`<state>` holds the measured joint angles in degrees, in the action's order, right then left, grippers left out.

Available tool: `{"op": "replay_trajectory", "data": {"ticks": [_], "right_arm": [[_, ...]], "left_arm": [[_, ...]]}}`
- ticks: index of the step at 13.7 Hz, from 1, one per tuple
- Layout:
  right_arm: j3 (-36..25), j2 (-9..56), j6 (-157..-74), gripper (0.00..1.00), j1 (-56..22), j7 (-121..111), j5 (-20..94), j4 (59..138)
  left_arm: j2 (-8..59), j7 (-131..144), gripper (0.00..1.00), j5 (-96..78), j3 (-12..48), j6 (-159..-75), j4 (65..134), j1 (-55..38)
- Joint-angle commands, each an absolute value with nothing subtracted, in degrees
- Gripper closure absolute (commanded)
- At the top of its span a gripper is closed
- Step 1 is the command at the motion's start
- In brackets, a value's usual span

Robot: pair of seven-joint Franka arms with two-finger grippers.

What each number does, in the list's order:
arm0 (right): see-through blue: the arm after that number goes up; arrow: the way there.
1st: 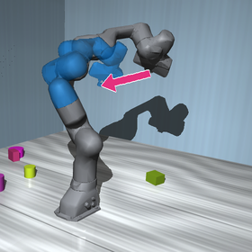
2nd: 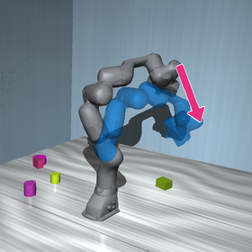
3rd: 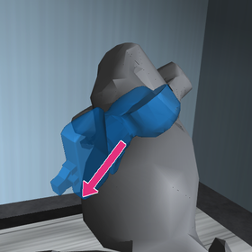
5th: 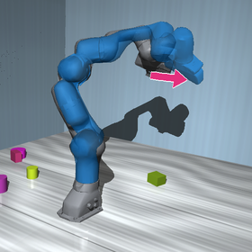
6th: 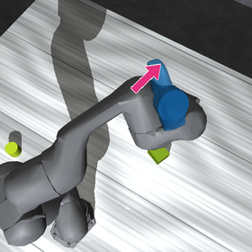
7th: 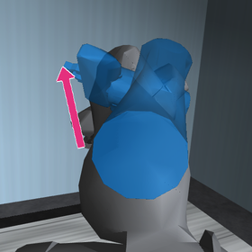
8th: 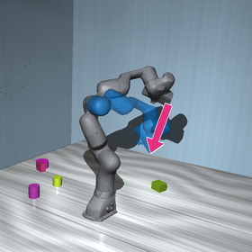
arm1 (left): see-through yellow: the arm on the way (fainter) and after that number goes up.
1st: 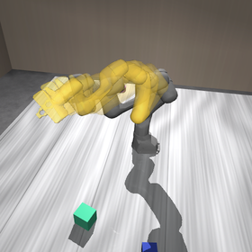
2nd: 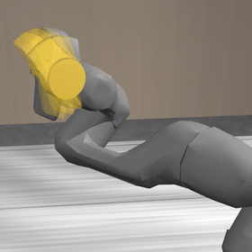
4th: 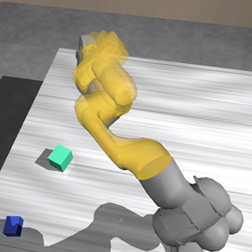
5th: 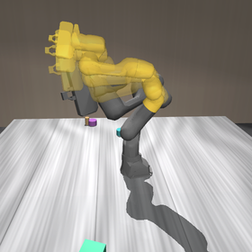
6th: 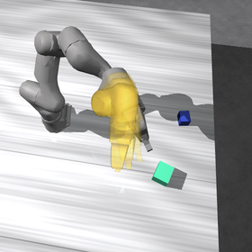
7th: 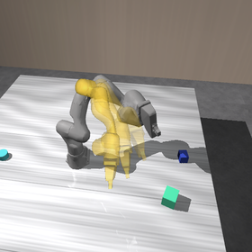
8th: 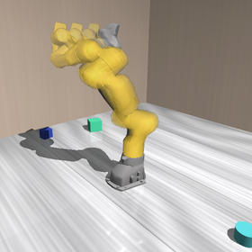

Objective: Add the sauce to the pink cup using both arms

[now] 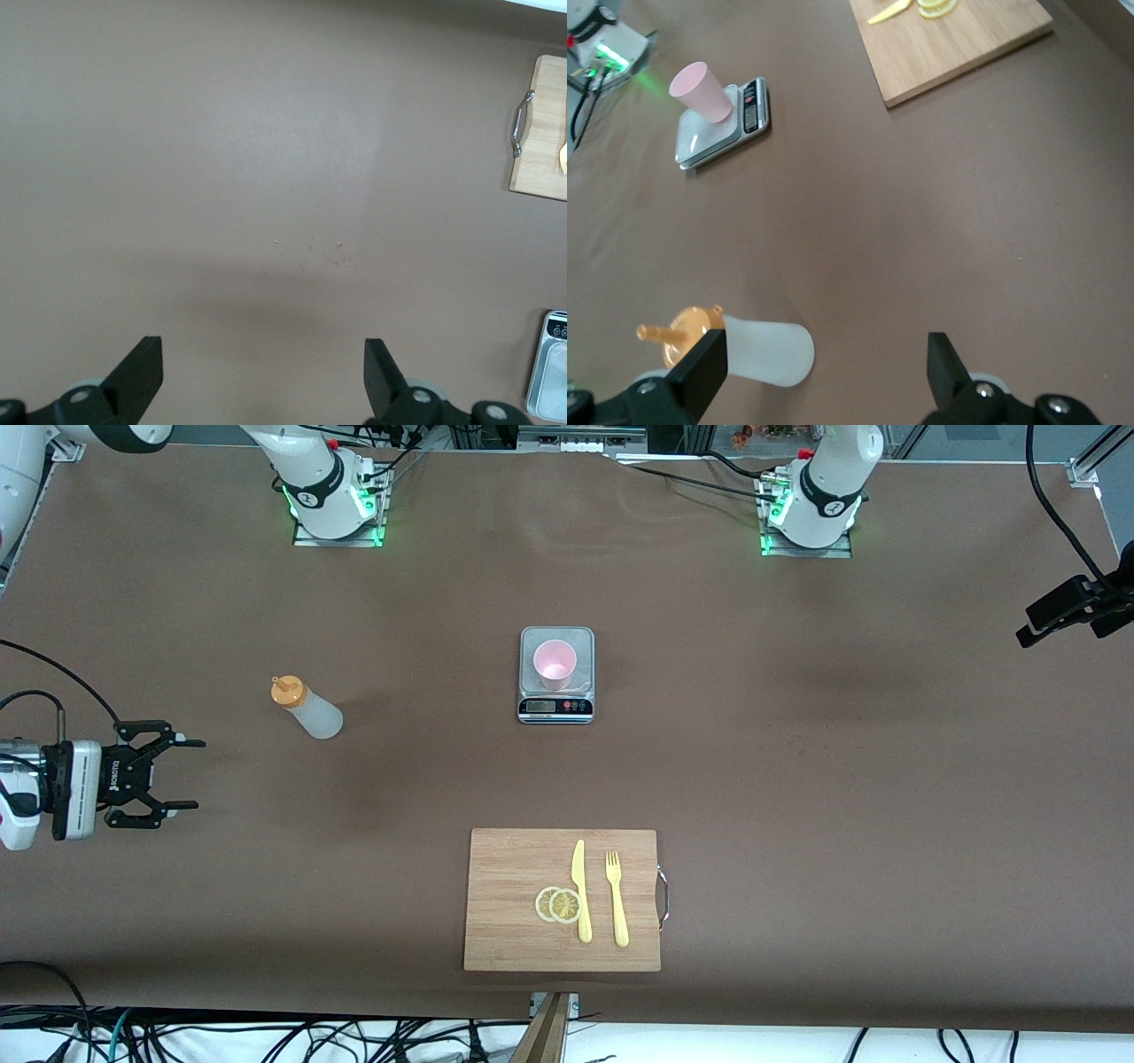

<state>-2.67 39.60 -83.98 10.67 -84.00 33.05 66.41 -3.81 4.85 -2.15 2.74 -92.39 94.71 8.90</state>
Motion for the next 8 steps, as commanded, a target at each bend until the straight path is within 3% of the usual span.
{"op": "replay_trajectory", "data": {"ticks": [1,8], "right_arm": [[-2.64,36.93,-83.5,0.0,6.96,-71.42,28.67,63.2],[0.78,27.52,-82.97,0.0,-1.05,-33.45,15.75,63.81]], "left_arm": [[-2.73,3.34,0.0,-3.43,2.72,-92.2,91.42,9.23],[-2.55,3.43,0.0,-5.01,2.55,-92.02,89.48,9.58]]}}
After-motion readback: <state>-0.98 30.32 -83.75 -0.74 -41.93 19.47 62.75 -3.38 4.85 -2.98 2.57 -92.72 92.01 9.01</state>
